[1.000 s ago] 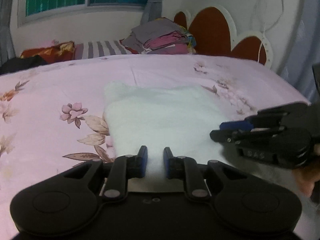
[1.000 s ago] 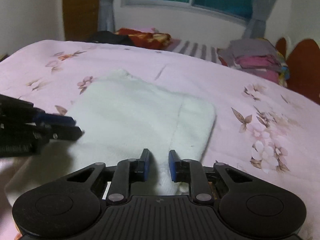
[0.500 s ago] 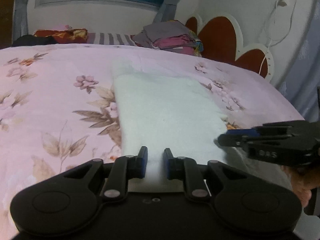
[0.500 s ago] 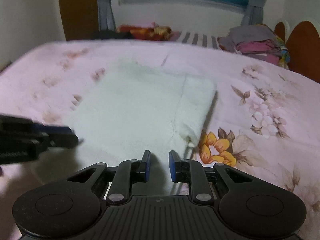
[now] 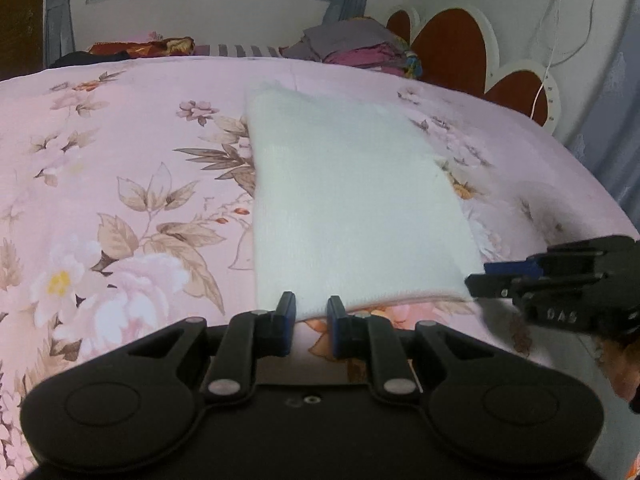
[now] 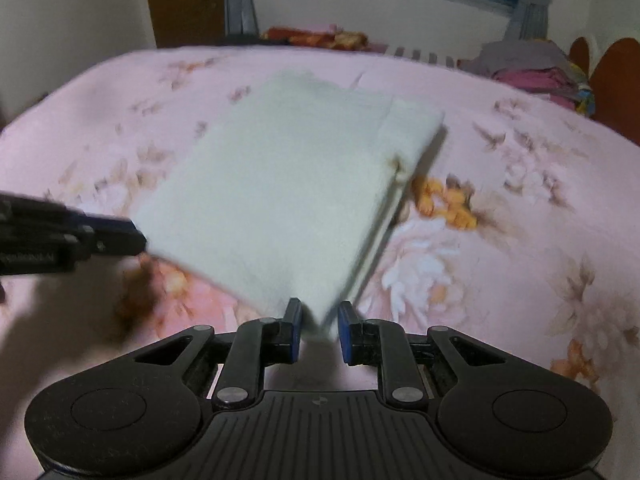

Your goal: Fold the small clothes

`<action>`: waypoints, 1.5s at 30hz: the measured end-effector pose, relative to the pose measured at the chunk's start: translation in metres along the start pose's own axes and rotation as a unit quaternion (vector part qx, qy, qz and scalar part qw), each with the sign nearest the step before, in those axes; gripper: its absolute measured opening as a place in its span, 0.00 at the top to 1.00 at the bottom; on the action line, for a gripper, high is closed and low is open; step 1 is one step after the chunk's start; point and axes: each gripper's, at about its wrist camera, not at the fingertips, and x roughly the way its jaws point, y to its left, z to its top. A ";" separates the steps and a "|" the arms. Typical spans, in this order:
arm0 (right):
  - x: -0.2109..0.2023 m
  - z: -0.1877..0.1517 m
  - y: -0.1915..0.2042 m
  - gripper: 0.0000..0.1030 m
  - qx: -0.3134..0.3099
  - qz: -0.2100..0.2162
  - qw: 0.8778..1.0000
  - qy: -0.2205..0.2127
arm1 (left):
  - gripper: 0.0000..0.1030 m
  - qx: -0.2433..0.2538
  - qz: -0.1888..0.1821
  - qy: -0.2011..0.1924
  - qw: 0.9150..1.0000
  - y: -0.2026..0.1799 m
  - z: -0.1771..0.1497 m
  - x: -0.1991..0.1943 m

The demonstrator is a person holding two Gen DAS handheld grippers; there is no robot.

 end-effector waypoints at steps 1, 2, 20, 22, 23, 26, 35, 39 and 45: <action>0.000 0.002 -0.003 0.82 0.005 0.005 1.000 0.002 | 0.82 0.002 0.001 0.002 1.000 0.000 0.001 -0.002; -0.001 0.002 -0.005 0.81 0.004 0.007 1.000 0.005 | 0.80 0.003 0.002 0.002 1.000 0.000 0.002 -0.005; 0.034 0.079 -0.089 0.25 0.157 0.050 0.985 -0.049 | 0.19 -0.154 0.028 -0.044 0.987 0.053 0.074 0.049; 0.040 0.080 -0.087 0.37 0.129 0.053 0.989 -0.048 | 0.21 -0.131 0.044 -0.019 0.990 0.046 0.069 0.054; 0.045 0.077 -0.090 0.41 0.116 0.021 0.992 -0.038 | 0.22 -0.121 0.049 -0.013 0.991 0.044 0.068 0.054; 0.044 0.072 -0.117 0.41 0.172 0.013 0.984 -0.037 | 0.19 -0.087 0.043 -0.024 0.995 0.035 0.070 0.047; 0.059 0.075 -0.134 0.41 0.253 0.133 0.958 -0.018 | 0.22 -0.116 -0.015 0.006 0.993 0.044 0.098 0.081; 0.075 0.065 -0.163 0.41 0.352 0.201 0.914 -0.010 | 0.25 -0.178 -0.064 0.013 0.982 0.064 0.100 0.095; 0.084 0.078 -0.163 0.41 0.337 0.217 0.916 0.004 | 0.53 -0.161 -0.064 0.025 0.985 0.055 0.113 0.107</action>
